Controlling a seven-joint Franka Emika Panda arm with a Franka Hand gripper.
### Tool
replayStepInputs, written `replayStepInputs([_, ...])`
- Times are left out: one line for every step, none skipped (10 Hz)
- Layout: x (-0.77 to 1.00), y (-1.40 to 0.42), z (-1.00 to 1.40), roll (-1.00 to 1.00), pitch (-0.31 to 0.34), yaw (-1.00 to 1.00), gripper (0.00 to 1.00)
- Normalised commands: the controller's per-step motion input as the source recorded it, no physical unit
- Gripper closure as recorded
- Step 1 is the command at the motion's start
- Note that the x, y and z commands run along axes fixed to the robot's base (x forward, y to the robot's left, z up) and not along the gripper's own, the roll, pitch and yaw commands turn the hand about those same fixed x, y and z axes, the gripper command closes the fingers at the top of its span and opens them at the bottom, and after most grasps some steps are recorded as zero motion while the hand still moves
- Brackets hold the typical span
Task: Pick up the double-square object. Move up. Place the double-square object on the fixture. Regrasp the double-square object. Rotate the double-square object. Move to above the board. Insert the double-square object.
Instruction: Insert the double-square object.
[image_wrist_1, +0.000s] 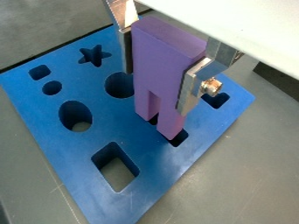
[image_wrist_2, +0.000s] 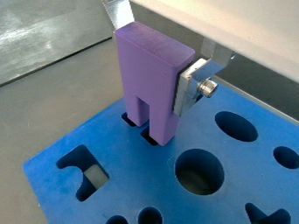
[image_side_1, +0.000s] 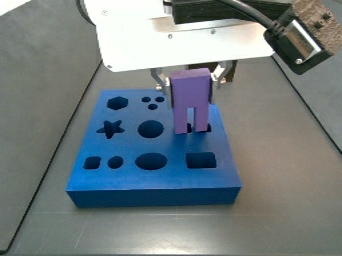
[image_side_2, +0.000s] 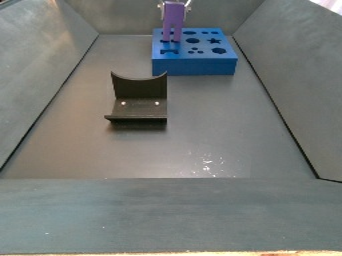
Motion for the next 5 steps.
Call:
replayStepInputs([0.18, -0.03, -0.31, 0.12, -0.089, 0.0, 1.0])
replayStepInputs([0.17, 0.0, -0.26, 0.11, -0.069, 0.0, 1.0])
replayStepInputs([0.0, 0.0, -0.19, 0.1, 0.0, 0.0, 1.0])
replayStepInputs([-0.13, 0.09, -0.16, 0.12, 0.0, 0.0, 1.0])
replayStepInputs([-0.12, 0.04, -0.08, 0.05, 0.0, 0.0, 1.0])
